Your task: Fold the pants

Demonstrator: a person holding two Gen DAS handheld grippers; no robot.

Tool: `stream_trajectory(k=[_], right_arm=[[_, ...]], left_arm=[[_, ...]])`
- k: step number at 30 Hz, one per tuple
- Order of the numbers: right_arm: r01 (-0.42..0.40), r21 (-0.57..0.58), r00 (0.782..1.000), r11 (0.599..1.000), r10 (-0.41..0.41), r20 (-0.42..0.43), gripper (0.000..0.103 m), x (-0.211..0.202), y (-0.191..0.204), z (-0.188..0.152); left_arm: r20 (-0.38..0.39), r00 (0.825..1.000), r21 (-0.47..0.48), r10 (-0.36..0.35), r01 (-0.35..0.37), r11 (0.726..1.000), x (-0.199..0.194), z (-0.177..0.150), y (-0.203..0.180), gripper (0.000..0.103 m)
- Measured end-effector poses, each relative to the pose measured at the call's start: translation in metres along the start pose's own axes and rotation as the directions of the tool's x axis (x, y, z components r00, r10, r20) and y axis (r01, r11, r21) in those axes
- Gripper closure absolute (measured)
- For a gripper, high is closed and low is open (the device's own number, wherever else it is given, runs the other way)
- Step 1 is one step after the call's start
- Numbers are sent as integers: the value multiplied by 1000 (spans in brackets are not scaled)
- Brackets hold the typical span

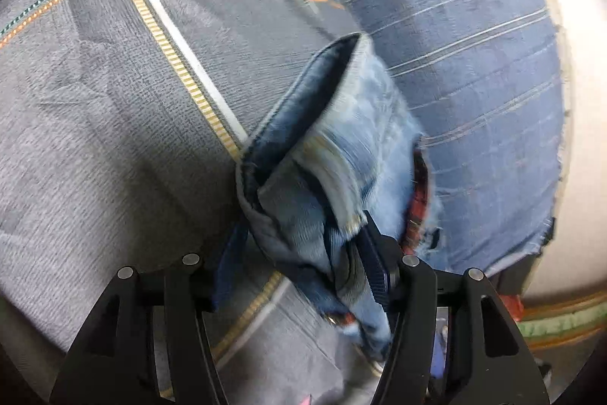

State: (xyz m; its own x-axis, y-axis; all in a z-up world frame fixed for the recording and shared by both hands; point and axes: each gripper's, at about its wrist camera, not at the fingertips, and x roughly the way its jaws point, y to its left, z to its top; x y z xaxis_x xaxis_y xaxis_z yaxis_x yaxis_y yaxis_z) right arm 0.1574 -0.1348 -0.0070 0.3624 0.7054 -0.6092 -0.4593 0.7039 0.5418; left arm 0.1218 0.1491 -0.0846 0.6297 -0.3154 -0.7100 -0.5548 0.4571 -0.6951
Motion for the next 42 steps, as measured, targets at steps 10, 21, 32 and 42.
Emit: stream_trajectory(k=[10, 21, 32, 42], right_arm=[[-90, -39, 994, 995, 87, -73, 37, 5, 12, 16], [-208, -44, 940, 977, 187, -284, 37, 33, 32, 120], [-47, -386, 908, 921, -122, -402, 44, 40, 80, 123], [104, -359, 918, 928, -229, -325, 93, 20, 26, 115]], left_arm=[[242, 967, 345, 78, -161, 925, -20, -41, -64, 80], [435, 900, 690, 23, -349, 634, -25, -113, -130, 82], [410, 902, 879, -133, -352, 321, -24, -190, -159, 82], [349, 925, 916, -152, -303, 265, -23, -201, -160, 82]])
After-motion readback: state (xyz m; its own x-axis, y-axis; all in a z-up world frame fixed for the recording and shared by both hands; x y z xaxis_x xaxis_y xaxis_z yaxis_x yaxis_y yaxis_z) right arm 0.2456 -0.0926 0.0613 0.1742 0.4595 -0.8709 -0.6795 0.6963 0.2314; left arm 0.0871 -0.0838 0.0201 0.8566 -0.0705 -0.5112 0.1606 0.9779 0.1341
